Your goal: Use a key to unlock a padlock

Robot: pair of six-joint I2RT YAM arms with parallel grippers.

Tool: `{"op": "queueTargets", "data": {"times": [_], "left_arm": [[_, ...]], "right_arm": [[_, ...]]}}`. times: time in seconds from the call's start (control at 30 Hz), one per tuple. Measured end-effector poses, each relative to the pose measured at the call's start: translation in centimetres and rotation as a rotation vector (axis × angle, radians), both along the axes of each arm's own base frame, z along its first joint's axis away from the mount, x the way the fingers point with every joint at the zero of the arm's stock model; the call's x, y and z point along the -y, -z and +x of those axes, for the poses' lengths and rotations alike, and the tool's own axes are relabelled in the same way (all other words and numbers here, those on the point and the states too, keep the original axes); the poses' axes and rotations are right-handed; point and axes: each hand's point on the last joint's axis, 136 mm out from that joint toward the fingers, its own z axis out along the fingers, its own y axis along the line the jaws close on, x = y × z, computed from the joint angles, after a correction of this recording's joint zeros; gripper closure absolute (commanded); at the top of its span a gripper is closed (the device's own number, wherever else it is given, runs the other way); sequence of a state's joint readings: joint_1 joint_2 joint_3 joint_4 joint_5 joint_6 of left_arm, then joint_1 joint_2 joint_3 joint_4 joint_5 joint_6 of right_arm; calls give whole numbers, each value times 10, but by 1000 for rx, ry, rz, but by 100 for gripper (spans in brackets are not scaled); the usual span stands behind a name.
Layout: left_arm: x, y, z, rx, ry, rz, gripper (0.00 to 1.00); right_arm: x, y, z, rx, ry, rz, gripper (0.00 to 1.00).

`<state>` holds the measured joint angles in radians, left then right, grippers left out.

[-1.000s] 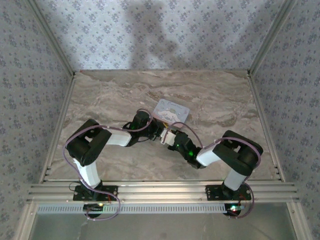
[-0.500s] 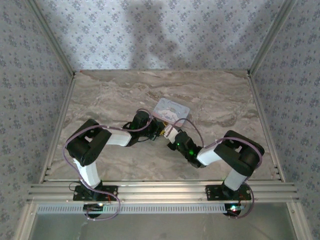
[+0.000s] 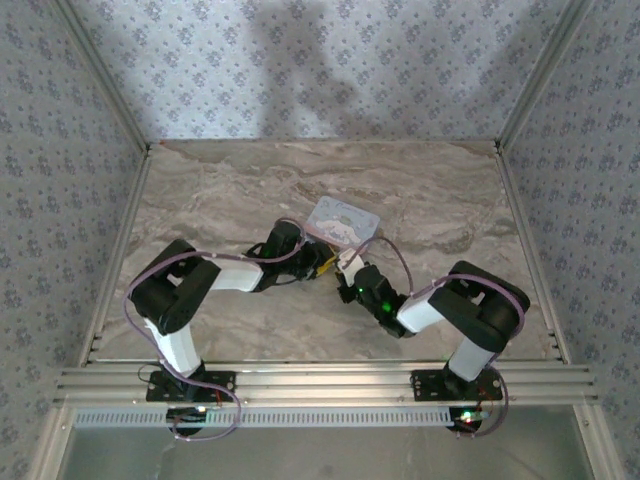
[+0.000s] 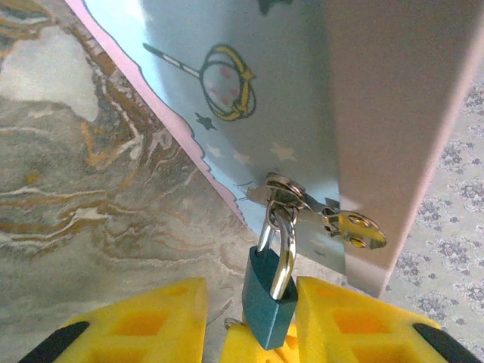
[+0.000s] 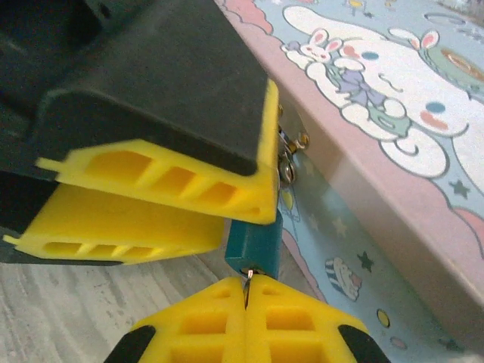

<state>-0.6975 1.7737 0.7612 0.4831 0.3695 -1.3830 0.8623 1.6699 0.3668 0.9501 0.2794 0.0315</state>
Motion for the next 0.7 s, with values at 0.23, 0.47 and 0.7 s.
{"op": "queueTargets", "data": {"times": [0.23,0.47,0.7], "left_arm": [[-19,-18,3,55,-10,61,57],[-53,-36,19,126,-45,131,56],[-69,-62,48,233,4,240,56]], "right_arm": [[3,3,-7,-75,36,126,100],[7,5,-12,-211,72,308,100],[11,4,-13,-351,121,494,93]]}}
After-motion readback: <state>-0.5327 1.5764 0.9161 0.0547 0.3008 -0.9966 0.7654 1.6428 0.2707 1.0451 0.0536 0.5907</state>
